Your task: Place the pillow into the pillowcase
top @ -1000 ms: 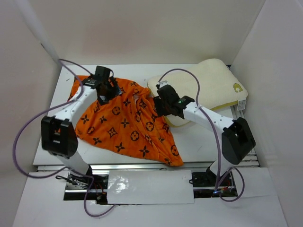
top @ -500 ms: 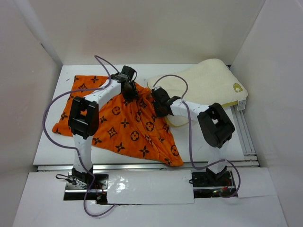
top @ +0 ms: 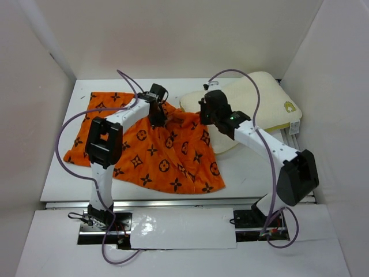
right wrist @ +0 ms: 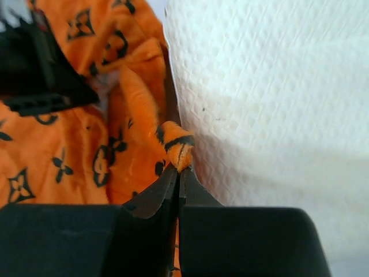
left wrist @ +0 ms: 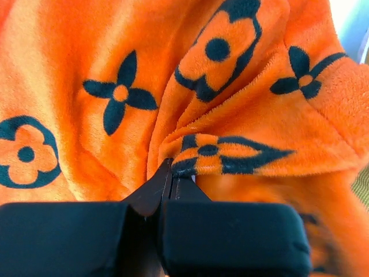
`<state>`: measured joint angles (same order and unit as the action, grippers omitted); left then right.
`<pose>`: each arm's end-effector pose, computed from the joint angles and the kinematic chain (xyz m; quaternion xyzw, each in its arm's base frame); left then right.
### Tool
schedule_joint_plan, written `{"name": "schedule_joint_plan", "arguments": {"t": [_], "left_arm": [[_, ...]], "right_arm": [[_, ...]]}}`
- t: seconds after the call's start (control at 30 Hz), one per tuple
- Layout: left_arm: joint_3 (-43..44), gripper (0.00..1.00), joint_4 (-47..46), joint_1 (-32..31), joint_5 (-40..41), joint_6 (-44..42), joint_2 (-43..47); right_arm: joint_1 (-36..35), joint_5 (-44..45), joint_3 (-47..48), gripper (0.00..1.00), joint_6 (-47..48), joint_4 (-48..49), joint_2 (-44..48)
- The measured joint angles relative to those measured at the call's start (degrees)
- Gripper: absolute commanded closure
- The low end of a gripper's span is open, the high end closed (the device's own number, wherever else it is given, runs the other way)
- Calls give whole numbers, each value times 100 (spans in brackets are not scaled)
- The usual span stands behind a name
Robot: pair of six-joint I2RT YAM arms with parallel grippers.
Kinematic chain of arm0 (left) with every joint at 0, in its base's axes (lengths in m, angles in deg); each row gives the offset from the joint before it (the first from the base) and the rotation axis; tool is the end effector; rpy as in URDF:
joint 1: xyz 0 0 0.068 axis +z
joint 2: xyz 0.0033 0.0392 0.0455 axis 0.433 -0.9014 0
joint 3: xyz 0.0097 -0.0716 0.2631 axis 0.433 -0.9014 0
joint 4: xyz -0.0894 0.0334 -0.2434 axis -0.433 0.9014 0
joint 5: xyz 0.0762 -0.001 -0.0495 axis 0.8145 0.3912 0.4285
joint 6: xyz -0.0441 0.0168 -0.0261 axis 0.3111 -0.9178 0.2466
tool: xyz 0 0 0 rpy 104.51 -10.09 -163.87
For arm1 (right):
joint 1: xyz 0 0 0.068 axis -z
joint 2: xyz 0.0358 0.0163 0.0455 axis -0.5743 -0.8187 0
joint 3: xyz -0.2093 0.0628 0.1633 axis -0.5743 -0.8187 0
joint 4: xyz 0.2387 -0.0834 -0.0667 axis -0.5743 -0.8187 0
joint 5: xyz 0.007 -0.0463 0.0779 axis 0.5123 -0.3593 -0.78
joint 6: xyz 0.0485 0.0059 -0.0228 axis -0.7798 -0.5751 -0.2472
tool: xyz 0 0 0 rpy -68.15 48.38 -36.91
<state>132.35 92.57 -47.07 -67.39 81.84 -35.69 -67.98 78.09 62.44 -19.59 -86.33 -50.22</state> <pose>0.4284 -0.1634 0.2075 -0.2135 0.9417 -0.0916 0.2435 0.3004 0.1863 0.3007 -0.0816 0.8816 0.1109 0.4515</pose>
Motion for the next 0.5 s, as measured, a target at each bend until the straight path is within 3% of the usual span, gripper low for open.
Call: {"name": "schedule_joint_plan", "arguments": {"t": [0.07, 0.23, 0.27, 0.3, 0.33, 0.4, 0.43, 0.5], "left_arm": [[-24, 100, -20, -46, 24, 4, 9], [-37, 100, -50, -195, 94, 4, 81], [-50, 100, -61, -219, 101, 4, 118], [-55, 100, -61, -232, 109, 4, 136], [-70, 100, -74, -249, 144, 4, 162], [-125, 100, -98, -260, 225, 4, 227], [-175, 100, -101, -260, 282, 4, 267], [-249, 100, -74, -243, 411, 9, 328]], "right_arm": [[57, -9, 0, 97, 7, 26, 267], [323, 0, 7, 71, 50, -164, 203], [389, -9, 7, 60, 79, -236, 125], [439, -22, 7, 60, 109, -310, 57], [492, -44, 7, 48, 201, -389, 11], [549, -87, 4, 35, 315, -533, 13], [557, -127, 4, 24, 404, -564, 55], [564, -208, 2, 17, 525, -570, 203]]}}
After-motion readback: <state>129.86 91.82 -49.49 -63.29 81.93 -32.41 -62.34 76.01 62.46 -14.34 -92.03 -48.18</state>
